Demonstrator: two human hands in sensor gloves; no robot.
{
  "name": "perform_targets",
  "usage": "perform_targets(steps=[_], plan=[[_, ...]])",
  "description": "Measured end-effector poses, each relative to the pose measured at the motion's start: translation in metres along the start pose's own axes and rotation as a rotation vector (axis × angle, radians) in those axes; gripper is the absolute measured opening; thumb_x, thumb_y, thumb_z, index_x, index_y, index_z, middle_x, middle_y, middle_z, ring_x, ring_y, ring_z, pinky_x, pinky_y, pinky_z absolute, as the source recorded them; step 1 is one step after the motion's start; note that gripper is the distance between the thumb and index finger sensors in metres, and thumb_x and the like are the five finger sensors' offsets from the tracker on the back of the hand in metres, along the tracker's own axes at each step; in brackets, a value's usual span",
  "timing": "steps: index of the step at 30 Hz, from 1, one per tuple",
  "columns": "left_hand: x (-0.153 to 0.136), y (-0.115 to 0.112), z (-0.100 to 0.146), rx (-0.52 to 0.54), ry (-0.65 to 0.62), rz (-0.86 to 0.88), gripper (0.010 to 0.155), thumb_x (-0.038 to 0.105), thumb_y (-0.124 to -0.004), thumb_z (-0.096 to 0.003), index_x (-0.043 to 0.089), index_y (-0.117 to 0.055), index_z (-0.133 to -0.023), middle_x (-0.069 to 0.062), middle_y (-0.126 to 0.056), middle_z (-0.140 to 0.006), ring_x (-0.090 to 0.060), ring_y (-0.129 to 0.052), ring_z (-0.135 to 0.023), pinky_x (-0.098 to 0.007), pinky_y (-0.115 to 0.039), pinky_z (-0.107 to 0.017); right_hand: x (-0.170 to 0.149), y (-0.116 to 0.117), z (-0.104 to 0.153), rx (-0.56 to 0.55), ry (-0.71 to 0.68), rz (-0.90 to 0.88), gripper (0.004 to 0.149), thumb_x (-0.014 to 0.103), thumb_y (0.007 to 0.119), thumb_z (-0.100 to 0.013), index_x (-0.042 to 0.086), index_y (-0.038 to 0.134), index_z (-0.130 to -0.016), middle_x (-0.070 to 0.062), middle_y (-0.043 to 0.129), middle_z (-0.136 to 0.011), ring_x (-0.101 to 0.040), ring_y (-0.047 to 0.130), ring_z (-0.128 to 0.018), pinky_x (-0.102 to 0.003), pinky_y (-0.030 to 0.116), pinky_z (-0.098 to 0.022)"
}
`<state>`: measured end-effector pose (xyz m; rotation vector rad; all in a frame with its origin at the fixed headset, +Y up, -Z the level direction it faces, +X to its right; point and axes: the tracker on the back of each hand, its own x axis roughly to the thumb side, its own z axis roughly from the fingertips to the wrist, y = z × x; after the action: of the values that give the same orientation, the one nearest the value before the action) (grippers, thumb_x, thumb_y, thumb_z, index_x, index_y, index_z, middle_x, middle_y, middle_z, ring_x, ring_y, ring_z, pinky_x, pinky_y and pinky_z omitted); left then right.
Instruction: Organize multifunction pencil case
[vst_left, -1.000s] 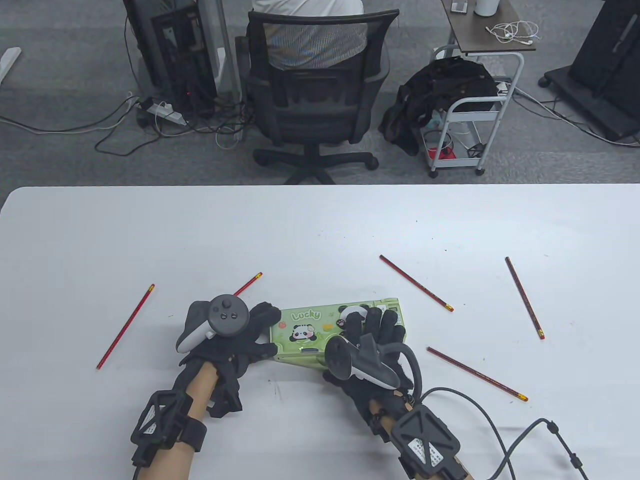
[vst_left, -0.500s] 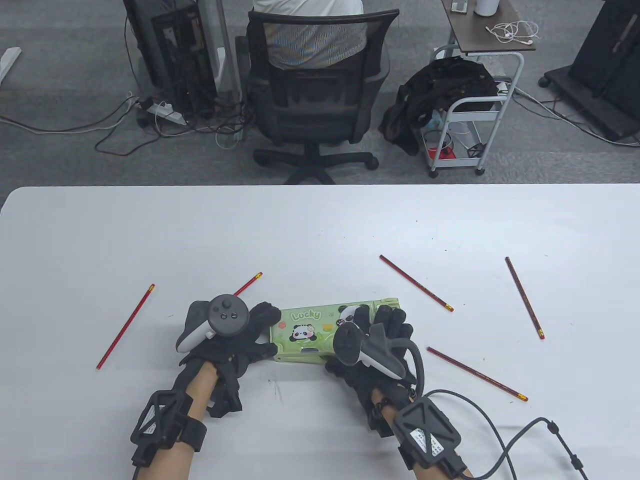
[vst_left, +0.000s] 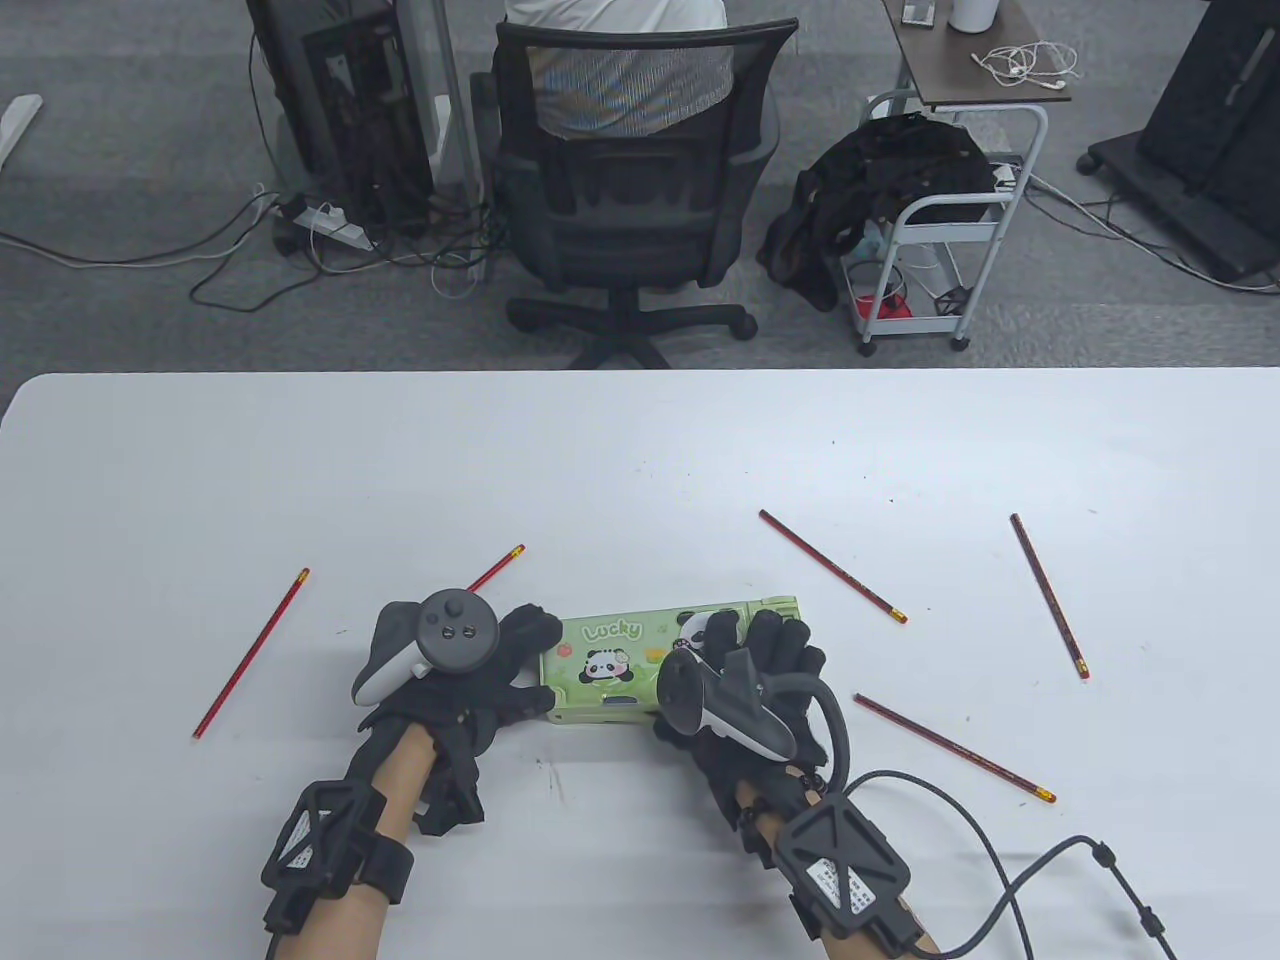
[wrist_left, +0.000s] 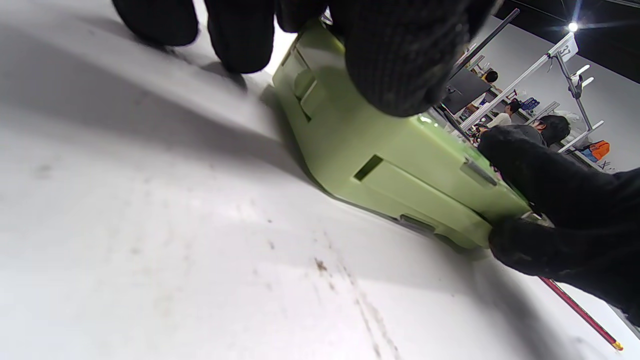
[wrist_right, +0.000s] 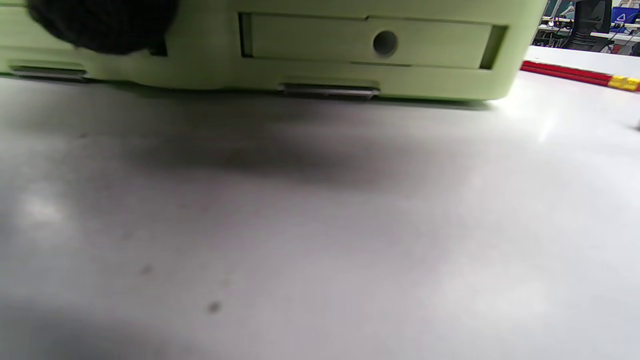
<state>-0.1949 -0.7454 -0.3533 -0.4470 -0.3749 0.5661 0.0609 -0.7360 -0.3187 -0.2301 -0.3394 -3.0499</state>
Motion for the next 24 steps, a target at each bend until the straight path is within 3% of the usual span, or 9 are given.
perform_targets(steps=[13, 24], plan=[[0.0001, -0.0001, -0.0002, 0.0, 0.0, 0.0, 0.073, 0.033, -0.083, -0.0526, 0.024, -0.043, -0.114, -0.012, -0.037, -0.125, -0.04, -0.067, -0.11, -0.066, -0.058, -0.072, 0.0025, 0.0014, 0.0005, -0.019, 0.007, 0.084, 0.106, 0.058, 0.066, -0.044, -0.006, 0.014, -0.11, -0.051, 0.019, -0.104, -0.076, 0.033, -0.093, -0.079, 0.041, -0.066], [0.0001, 0.0, -0.0003, -0.001, 0.001, -0.001, 0.073, 0.033, -0.083, -0.0526, 0.024, -0.043, -0.114, -0.012, -0.037, -0.125, -0.039, -0.067, -0.11, -0.066, -0.058, -0.072, -0.0034, -0.0029, 0.0004, 0.013, -0.011, 0.029, 0.103, 0.057, 0.065, -0.045, -0.005, 0.014, -0.111, -0.05, 0.018, -0.104, -0.076, 0.032, -0.093, -0.079, 0.04, -0.066]])
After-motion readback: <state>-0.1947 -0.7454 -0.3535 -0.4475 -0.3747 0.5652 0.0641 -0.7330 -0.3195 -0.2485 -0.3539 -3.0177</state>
